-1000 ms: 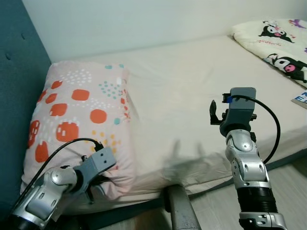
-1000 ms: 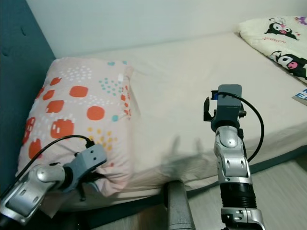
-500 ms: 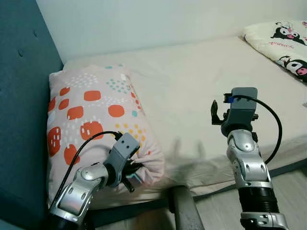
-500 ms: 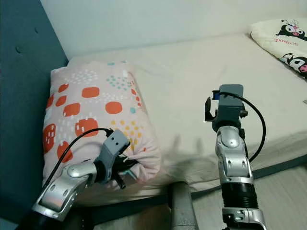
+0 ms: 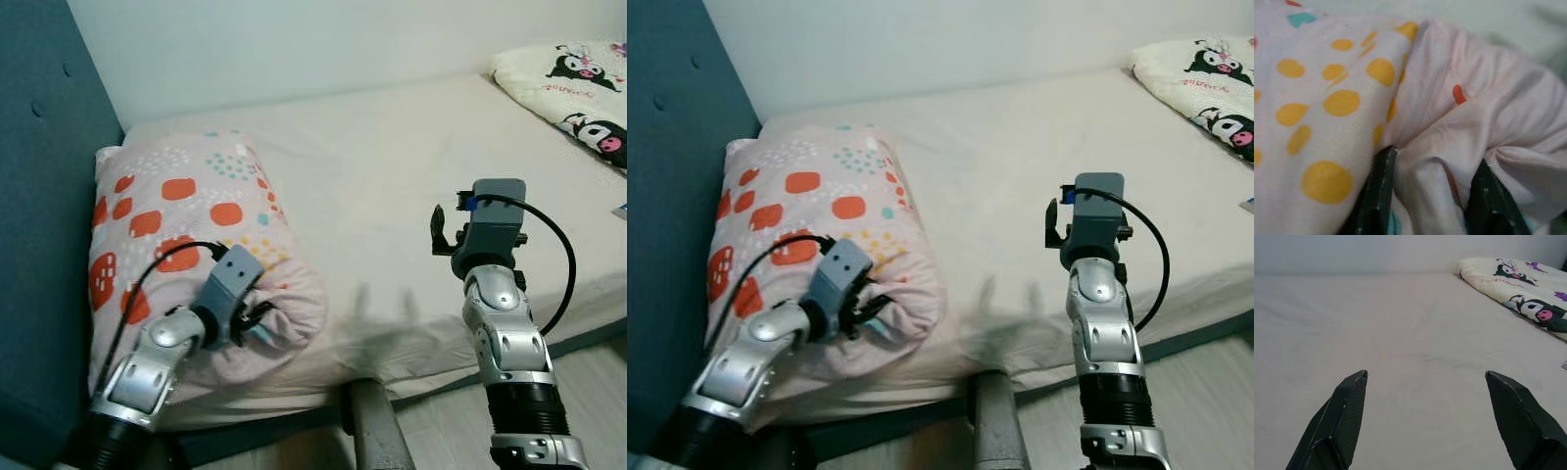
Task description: Clean up the room
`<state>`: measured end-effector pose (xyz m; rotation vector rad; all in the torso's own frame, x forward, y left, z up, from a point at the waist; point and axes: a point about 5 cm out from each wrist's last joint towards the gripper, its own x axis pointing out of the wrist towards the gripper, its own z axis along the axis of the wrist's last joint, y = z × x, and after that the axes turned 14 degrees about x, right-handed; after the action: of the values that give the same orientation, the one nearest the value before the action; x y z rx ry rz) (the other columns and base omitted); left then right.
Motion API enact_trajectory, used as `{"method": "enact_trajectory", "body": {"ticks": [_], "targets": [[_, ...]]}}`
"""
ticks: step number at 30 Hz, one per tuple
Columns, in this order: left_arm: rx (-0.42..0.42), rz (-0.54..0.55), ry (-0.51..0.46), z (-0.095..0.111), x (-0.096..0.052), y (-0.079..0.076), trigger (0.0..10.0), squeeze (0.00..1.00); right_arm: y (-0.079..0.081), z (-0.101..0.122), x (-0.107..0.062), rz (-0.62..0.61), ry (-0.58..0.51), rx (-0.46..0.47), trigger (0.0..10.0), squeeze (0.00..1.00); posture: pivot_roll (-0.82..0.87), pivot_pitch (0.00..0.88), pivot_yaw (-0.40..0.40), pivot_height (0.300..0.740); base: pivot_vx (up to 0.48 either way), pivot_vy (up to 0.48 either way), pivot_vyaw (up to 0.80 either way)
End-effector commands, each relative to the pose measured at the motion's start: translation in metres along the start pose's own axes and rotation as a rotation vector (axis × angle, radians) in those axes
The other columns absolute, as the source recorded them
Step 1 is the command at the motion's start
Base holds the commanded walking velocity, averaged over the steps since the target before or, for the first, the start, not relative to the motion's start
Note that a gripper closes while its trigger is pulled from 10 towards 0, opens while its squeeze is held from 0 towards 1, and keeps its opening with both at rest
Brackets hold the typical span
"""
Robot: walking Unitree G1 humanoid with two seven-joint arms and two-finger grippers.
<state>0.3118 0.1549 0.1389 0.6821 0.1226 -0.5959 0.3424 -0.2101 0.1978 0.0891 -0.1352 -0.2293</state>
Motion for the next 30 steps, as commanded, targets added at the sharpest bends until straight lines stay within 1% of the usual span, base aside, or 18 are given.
{"method": "enact_trajectory", "body": {"ticks": [1, 2, 4, 6, 8, 9, 10, 12, 13, 14, 19, 20, 22, 25, 26, 27, 29, 30], "targets": [[0.112, -0.070, 0.081, -0.012, -0.010, 0.008, 10.0, 1.00, 0.000, -0.002, -0.001, 0.001, 0.010, 0.009, 10.0, 0.00, -0.13, 0.097, 0.011, 0.511, 0.000, 0.000, 0.00], [0.112, -0.070, 0.081, -0.012, -0.010, 0.008, 10.0, 1.00, 0.000, -0.002, -0.001, 0.001, 0.010, 0.009, 10.0, 0.00, -0.13, 0.097, 0.011, 0.511, 0.000, 0.000, 0.00], [0.190, -0.175, 0.142, -0.020, -0.025, 0.013, 10.0, 1.00, 0.000, -0.002, -0.001, 0.001, 0.010, 0.010, 10.0, 0.00, -0.14, 0.097, 0.011, 0.511, 0.000, 0.000, 0.00], [0.239, -0.252, 0.160, -0.019, -0.042, 0.026, 10.0, 0.58, -0.001, -0.001, -0.001, 0.001, 0.011, 0.009, 10.0, 0.00, -0.13, 0.098, 0.009, 0.511, 0.000, 0.000, 0.00], [0.251, -0.274, 0.162, -0.017, -0.048, 0.030, 10.0, 0.58, -0.001, -0.001, 0.000, 0.000, 0.011, 0.009, 10.0, 0.00, -0.13, 0.098, 0.009, 0.511, 0.000, 0.000, 0.00], [0.277, -0.329, 0.161, -0.016, -0.061, 0.037, 10.0, 0.00, -0.002, -0.001, 0.000, 0.000, 0.011, 0.009, 10.0, 0.00, -0.13, 0.097, 0.007, 0.511, 0.000, 0.000, 0.00], [0.299, -0.391, 0.155, -0.013, -0.074, 0.042, 10.0, 0.00, -0.002, -0.001, 0.000, -0.001, 0.012, 0.009, 10.0, 0.00, -0.13, 0.098, 0.009, 0.511, 0.000, 0.000, 0.00], [0.314, -0.433, 0.151, -0.011, -0.082, 0.044, 10.0, 0.00, -0.002, -0.001, 0.000, -0.002, 0.013, 0.009, 10.0, 0.00, -0.13, 0.098, 0.009, 0.511, 0.000, 0.000, 0.00], [0.284, -0.507, 0.073, 0.002, -0.097, 0.047, 10.0, 0.00, -0.002, -0.001, 0.000, -0.002, 0.013, 0.011, 10.0, 0.00, -0.13, 0.098, 0.010, 0.511, 0.000, 0.000, 0.00], [0.284, -0.507, 0.073, 0.002, -0.097, 0.047, 10.0, 0.00, -0.002, -0.001, 0.000, -0.002, 0.013, 0.011, 10.0, 0.00, -0.13, 0.098, 0.010, 0.511, 0.000, 0.000, 0.00], [0.145, -0.608, -0.326, 0.048, -0.119, 0.044, 10.0, 0.00, -0.002, -0.002, 0.000, -0.003, 0.015, 0.014, 10.0, 0.00, -0.12, 0.098, 0.011, 0.511, 0.000, 0.000, 0.00], [0.145, -0.608, -0.326, 0.048, -0.119, 0.044, 10.0, 0.00, -0.002, -0.002, 0.000, -0.003, 0.015, 0.014, 10.0, 0.00, -0.12, 0.098, 0.011, 0.511, 0.000, 0.000, 0.00], [0.099, -0.613, -0.434, 0.057, -0.124, 0.046, 10.0, 0.00, -0.002, -0.002, 0.000, -0.003, 0.016, 0.015, 10.0, 0.00, -0.12, 0.098, 0.011, 0.511, 0.000, 0.000, 0.00], [-0.057, -0.356, -0.639, 0.061, -0.105, 0.063, 10.0, 0.00, 0.003, -0.005, 0.001, 0.029, 0.026, 0.056, 10.0, 0.00, -0.12, 0.094, 0.008, 0.511, 0.000, 0.000, 0.00], [-0.195, -0.202, -0.676, 0.056, -0.090, 0.072, 10.0, 0.00, 0.005, -0.008, 0.002, 0.042, 0.034, 0.077, 10.0, 0.00, -0.12, 0.090, 0.007, 0.511, 0.000, 0.000, 0.00], [-0.195, -0.202, -0.676, 0.056, -0.090, 0.072, 10.0, 0.00, 0.005, -0.008, 0.002, 0.042, 0.034, 0.077, 10.0, 0.00, -0.12, 0.090, 0.007, 0.511, 0.000, 0.000, 0.00], [-0.550, 0.091, -0.633, 0.034, -0.053, 0.074, 10.0, 0.00, 0.009, -0.022, 0.001, 0.070, 0.090, 0.122, 10.0, 0.00, -0.12, 0.086, 0.003, 0.511, 0.000, 0.000, 0.00], [-0.692, 0.191, -0.538, 0.017, -0.031, 0.056, 10.0, 0.00, 0.012, -0.033, -0.002, 0.096, 0.124, 0.166, 10.0, 0.00, -0.12, 0.087, -0.001, 0.516, 0.000, 0.000, 0.00]]}}
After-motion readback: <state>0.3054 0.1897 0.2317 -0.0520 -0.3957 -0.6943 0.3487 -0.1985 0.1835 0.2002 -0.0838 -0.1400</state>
